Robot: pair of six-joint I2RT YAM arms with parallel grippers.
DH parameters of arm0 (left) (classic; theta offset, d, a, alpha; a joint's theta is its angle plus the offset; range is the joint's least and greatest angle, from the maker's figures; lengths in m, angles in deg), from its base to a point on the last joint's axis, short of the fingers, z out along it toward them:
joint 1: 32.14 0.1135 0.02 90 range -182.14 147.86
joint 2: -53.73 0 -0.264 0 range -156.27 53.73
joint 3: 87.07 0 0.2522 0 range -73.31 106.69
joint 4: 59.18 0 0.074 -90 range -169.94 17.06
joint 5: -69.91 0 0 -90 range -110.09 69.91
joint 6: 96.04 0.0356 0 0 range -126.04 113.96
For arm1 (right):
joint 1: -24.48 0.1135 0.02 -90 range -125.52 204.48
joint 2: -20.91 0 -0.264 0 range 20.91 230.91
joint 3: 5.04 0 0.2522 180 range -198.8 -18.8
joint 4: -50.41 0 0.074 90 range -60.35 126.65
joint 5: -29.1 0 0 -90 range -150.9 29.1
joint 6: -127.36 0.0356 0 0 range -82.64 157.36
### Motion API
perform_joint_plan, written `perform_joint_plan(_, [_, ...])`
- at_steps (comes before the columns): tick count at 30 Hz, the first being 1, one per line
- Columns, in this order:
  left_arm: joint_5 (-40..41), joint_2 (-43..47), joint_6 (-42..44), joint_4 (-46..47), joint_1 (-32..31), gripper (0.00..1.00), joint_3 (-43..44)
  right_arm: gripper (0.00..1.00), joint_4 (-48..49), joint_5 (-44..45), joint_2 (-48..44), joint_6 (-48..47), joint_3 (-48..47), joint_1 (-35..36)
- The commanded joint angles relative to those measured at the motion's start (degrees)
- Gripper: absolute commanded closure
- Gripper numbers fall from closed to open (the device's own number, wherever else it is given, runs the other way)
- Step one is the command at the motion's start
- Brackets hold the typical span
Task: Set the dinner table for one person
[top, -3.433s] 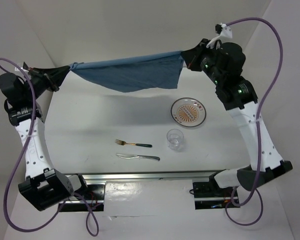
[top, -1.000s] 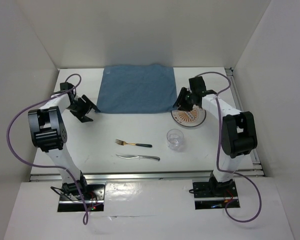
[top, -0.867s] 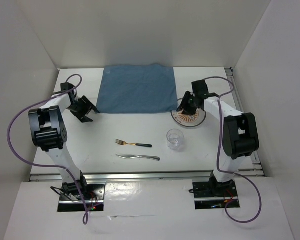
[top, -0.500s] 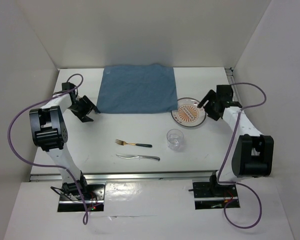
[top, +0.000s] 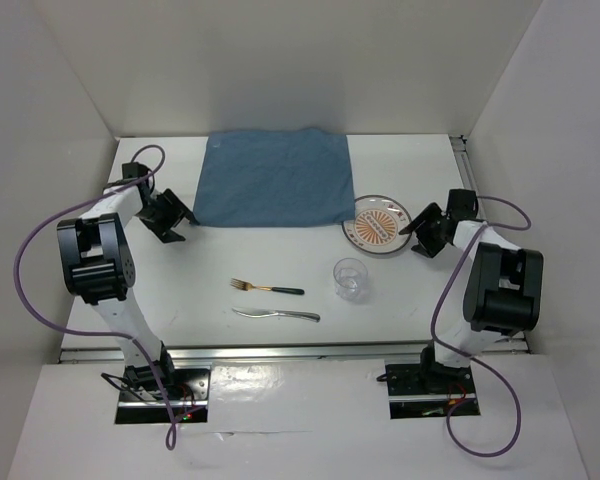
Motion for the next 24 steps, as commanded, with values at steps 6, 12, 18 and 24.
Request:
perform_joint_plan(6, [0.6,3.4,1.0,-1.4,-0.1,0.27,1.9,0.57,8.5,-3.4,3.5,-0.5,1.9,-0.1])
perform_joint_plan(12, [0.6,3.9,1.0,-1.9,-0.1,0.27,1.9,0.87,7.9,0.1,4.0,-2.1,1.9,-0.1])
perform_joint_plan(18, [1.7,3.9,1.6,-2.4,-0.1,0.27,1.9,1.00,2.3,8.9,0.8,-2.7,1.3,-1.9])
perform_joint_plan(24, [1.7,4.4,1.6,-2.4,-0.1,0.27,1.9,1.00,-4.7,15.9,-1.2,-2.1,1.3,-3.9])
